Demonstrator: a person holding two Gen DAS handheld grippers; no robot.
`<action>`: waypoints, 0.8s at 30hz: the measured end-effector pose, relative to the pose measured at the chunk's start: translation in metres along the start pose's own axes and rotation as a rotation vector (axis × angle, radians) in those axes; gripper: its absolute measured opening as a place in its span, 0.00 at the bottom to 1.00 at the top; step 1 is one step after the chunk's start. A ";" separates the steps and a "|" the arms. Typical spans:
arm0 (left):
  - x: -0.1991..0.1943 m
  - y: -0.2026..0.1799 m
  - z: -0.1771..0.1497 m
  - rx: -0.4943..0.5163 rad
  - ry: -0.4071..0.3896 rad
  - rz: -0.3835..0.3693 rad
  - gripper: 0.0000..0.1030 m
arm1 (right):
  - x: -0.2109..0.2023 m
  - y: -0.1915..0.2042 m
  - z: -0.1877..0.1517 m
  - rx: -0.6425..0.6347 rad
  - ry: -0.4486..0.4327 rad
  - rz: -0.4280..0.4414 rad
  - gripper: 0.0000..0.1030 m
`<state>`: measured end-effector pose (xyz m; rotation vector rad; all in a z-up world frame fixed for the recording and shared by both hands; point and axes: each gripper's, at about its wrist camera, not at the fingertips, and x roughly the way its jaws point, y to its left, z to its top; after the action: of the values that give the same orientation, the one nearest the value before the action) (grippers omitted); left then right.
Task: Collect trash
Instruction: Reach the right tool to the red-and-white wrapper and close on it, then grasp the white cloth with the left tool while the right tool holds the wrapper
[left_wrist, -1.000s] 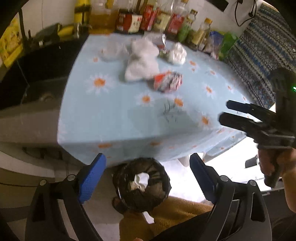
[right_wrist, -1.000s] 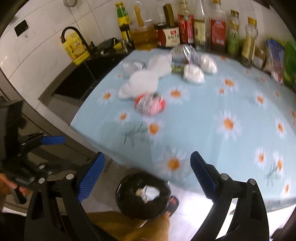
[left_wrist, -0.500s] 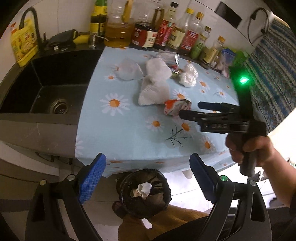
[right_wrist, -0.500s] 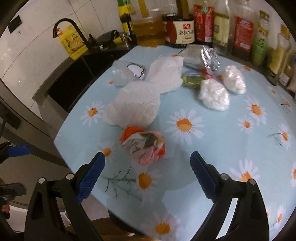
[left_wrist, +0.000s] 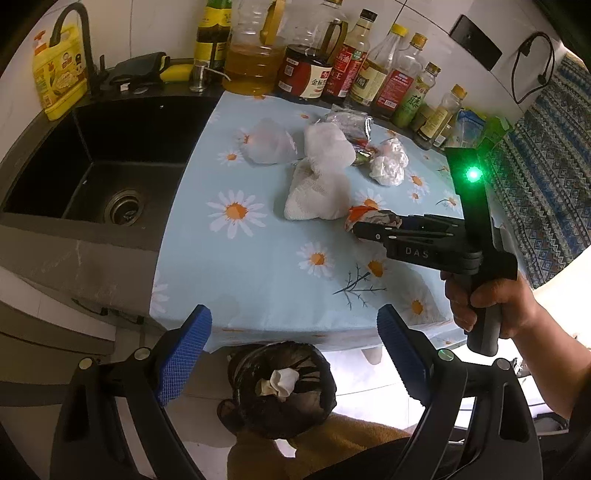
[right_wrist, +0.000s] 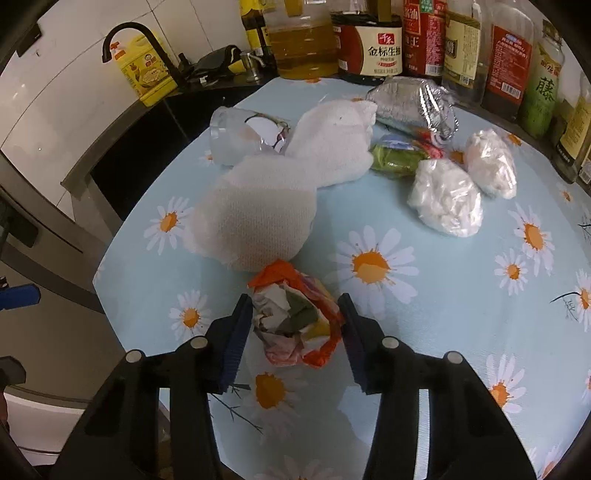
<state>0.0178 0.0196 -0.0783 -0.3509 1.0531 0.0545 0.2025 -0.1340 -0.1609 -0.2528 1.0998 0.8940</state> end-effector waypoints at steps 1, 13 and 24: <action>0.001 -0.001 0.002 0.004 -0.001 -0.001 0.85 | -0.003 -0.001 -0.001 0.003 -0.007 0.006 0.46; 0.028 -0.022 0.048 0.083 0.003 -0.016 0.85 | -0.066 -0.012 -0.019 0.064 -0.120 0.001 0.45; 0.100 -0.048 0.097 0.180 0.067 0.021 0.85 | -0.128 -0.030 -0.064 0.191 -0.199 -0.040 0.45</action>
<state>0.1587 -0.0077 -0.1088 -0.1792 1.1193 -0.0331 0.1618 -0.2547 -0.0885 -0.0266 0.9840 0.7551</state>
